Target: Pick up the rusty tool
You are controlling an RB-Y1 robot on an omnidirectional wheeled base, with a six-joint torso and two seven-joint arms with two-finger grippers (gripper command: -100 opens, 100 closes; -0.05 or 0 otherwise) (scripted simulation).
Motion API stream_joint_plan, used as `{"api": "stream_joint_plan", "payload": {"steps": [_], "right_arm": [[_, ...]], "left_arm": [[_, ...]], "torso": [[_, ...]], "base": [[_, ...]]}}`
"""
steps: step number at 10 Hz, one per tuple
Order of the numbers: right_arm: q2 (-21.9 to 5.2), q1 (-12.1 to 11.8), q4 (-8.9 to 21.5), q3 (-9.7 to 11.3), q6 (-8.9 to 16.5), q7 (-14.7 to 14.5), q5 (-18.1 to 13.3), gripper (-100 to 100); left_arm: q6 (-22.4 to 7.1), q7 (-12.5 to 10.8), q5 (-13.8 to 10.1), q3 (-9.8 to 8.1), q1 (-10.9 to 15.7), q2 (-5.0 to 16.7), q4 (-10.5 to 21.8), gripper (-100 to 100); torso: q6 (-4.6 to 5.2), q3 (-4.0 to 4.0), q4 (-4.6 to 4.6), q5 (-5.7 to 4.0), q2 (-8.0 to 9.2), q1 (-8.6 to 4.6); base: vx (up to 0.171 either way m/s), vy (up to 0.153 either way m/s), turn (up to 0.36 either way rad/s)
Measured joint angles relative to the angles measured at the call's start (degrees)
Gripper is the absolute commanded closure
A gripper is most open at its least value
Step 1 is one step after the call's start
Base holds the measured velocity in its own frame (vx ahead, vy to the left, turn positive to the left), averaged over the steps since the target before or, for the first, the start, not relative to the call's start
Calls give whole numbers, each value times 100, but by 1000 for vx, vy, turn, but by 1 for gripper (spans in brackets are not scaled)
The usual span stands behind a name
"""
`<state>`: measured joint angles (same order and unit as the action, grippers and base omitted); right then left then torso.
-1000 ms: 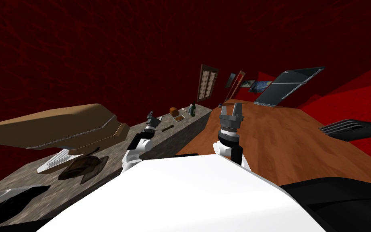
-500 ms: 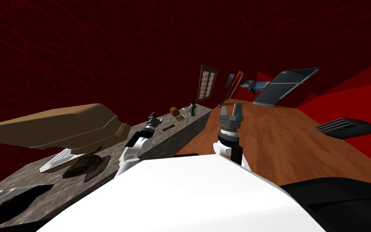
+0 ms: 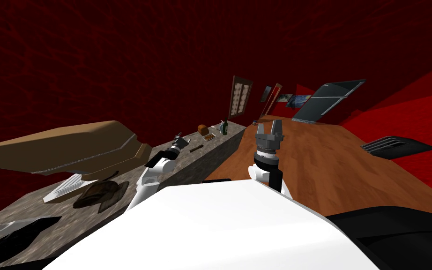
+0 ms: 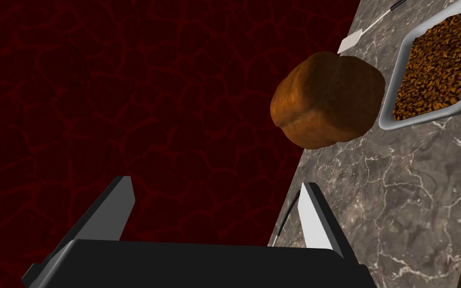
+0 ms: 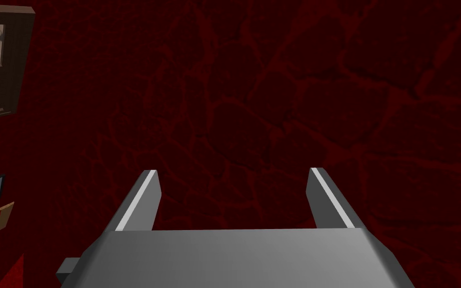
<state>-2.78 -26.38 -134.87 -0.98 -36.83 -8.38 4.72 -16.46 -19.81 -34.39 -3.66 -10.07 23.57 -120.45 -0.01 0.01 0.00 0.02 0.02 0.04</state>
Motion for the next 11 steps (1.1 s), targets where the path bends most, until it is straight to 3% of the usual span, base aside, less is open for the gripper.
{"api": "stream_joint_plan", "payload": {"steps": [4,7,8,11], "right_arm": [[0,0,0,0,0,0,0,0],[0,0,0,0,0,0,0,0],[0,0,0,0,0,0,0,0],[0,0,0,0,0,0,0,0]], "left_arm": [[-616,-295,-378,-48,97,344,216,-100],[-1109,-453,-482,-59,240,443,366,-100],[-1244,-530,-648,-67,249,609,470,-100],[-1725,-717,-826,-114,309,810,567,-100]], "torso": [[0,-2,-1,-1,-4,-4],[0,-4,-2,-2,-6,-7],[1,-5,-2,-2,-8,-9],[2,-5,-2,-2,-9,-10]], "base": [[0,3,-29],[8,-8,-60],[12,-9,-35],[12,-10,-44]]}}
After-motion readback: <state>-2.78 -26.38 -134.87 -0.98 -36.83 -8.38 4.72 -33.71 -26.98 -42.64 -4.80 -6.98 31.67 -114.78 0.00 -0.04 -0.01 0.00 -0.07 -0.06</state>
